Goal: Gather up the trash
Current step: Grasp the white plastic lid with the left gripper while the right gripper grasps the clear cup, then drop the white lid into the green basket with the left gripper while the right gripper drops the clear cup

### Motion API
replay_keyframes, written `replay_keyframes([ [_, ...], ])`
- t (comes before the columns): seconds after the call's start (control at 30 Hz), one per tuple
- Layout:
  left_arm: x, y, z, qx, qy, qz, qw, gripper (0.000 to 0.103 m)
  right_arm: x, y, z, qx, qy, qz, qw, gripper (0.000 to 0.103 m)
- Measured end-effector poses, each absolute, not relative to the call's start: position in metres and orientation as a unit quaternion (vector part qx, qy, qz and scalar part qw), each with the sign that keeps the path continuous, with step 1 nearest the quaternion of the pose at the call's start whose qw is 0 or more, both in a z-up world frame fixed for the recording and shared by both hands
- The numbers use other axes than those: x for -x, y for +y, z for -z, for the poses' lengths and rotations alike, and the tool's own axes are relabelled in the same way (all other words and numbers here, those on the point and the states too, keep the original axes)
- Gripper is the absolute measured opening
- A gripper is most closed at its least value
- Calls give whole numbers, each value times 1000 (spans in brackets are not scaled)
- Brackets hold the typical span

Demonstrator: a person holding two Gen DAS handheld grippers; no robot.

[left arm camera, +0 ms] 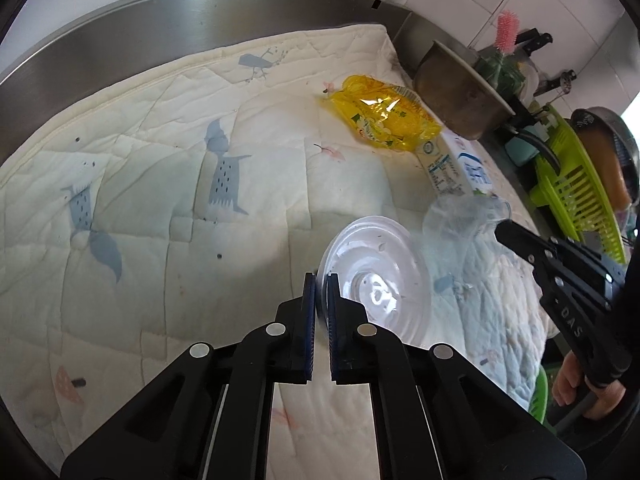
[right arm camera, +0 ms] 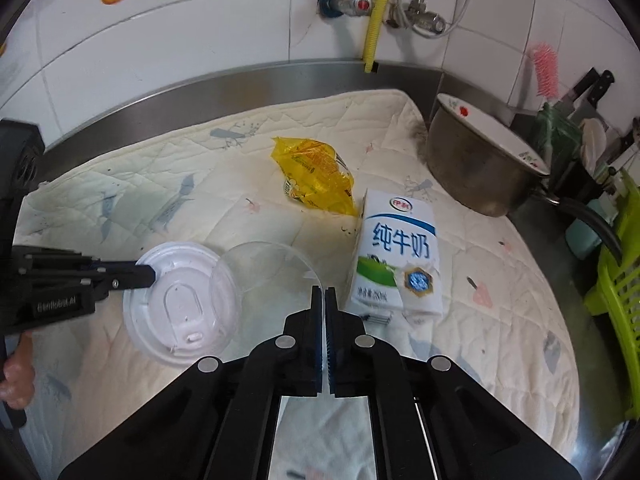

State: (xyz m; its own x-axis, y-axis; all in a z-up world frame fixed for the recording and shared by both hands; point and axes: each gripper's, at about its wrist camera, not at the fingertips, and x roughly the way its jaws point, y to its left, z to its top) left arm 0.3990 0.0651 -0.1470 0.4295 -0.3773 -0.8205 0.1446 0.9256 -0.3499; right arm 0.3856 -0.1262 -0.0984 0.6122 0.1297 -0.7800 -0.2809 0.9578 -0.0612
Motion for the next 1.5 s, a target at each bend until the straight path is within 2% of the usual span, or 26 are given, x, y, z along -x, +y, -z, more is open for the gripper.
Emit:
replay_keyframes([
  [0.47, -327, 32, 104, 113, 484, 217, 840, 4, -258, -190, 64, 40, 398, -80, 913, 2],
  [0.8, -254, -46, 81, 88, 475, 299, 823, 4, -140, -267, 79, 16, 416, 14, 909, 2],
  [1.1, -186, -120, 94, 48, 496, 362, 788, 4, -64, -341, 108, -23, 458, 104, 883, 3],
  [1.3, -160, -168, 113, 18, 518, 384, 764, 4, -35, -365, 114, -40, 460, 134, 877, 16],
  [1.37, -156, -180, 117, 13, 523, 387, 759, 4, -27, -368, 111, -46, 453, 142, 879, 32],
  [1.5, -152, -208, 123, -3, 529, 393, 752, 4, -12, -375, 100, -52, 440, 153, 883, 46],
])
